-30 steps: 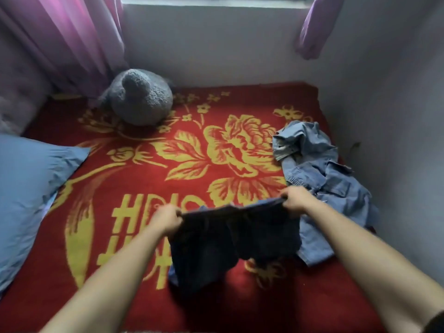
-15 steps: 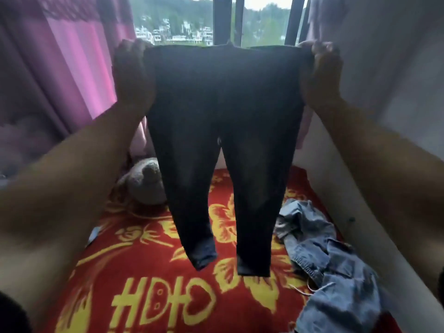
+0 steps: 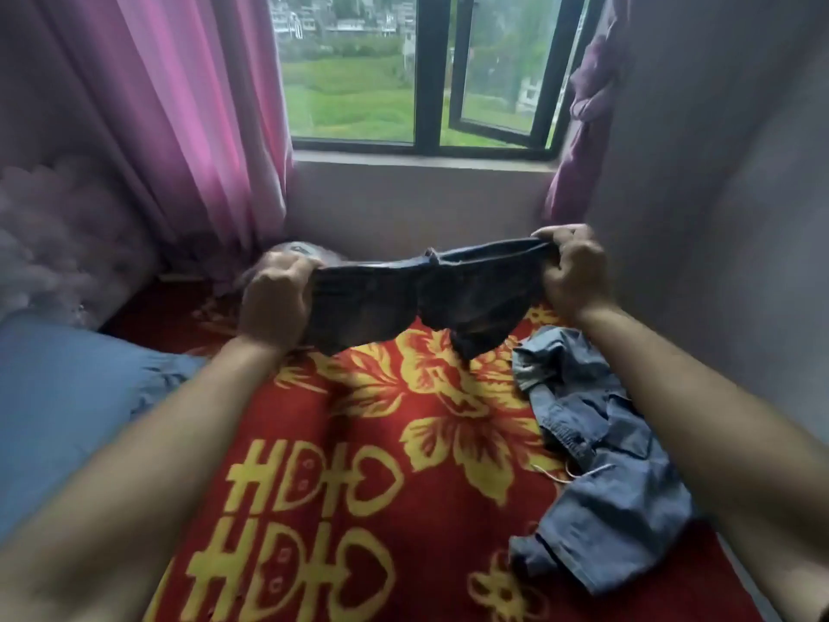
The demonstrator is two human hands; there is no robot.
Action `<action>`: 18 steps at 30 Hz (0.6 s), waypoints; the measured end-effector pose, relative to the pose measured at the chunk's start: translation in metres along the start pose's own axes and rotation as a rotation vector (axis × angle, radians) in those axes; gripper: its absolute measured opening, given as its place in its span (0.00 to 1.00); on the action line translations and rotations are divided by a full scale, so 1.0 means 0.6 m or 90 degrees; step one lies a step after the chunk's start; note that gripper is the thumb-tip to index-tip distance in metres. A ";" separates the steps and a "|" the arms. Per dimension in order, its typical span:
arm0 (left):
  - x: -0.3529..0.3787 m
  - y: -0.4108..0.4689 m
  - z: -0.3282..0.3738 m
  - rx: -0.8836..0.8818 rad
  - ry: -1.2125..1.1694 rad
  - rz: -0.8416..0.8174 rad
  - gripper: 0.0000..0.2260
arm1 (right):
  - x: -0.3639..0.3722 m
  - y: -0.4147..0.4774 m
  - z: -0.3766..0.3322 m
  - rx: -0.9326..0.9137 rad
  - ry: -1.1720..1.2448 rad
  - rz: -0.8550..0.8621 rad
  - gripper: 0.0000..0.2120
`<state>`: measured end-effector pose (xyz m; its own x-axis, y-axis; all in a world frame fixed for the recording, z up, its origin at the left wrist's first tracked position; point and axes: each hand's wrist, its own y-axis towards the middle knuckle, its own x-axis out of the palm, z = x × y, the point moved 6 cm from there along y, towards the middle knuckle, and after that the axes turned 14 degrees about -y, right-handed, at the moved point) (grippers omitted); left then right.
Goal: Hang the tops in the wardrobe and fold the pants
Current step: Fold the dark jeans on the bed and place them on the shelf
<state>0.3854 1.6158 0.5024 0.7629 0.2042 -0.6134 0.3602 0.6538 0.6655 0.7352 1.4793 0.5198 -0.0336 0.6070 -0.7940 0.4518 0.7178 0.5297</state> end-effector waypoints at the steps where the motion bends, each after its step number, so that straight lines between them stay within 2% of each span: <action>1: 0.030 -0.060 -0.014 -0.014 0.016 -0.051 0.07 | 0.039 -0.047 0.015 0.005 -0.017 -0.061 0.17; 4: 0.112 -0.262 -0.061 -0.106 0.093 -0.223 0.07 | 0.161 -0.204 0.063 -0.009 -0.154 -0.284 0.16; 6: 0.157 -0.379 -0.088 -0.157 0.174 -0.378 0.08 | 0.227 -0.315 0.091 -0.041 -0.242 -0.424 0.17; 8: 0.195 -0.493 -0.102 -0.195 0.229 -0.523 0.10 | 0.273 -0.417 0.115 -0.072 -0.287 -0.526 0.16; 10: 0.221 -0.577 -0.102 -0.195 0.269 -0.618 0.11 | 0.303 -0.502 0.134 -0.092 -0.309 -0.606 0.16; 13: 0.240 -0.653 -0.097 -0.193 0.293 -0.674 0.11 | 0.321 -0.595 0.156 -0.091 -0.327 -0.662 0.15; 18: 0.243 -0.755 -0.089 -0.257 0.316 -0.694 0.12 | 0.333 -0.734 0.174 -0.146 -0.342 -0.688 0.15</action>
<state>0.3045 1.3880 0.0888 -0.1411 -0.3863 -0.9115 0.4173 0.8117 -0.4086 0.6223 1.2489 0.0964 0.1022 -0.5154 -0.8508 0.2506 0.8411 -0.4794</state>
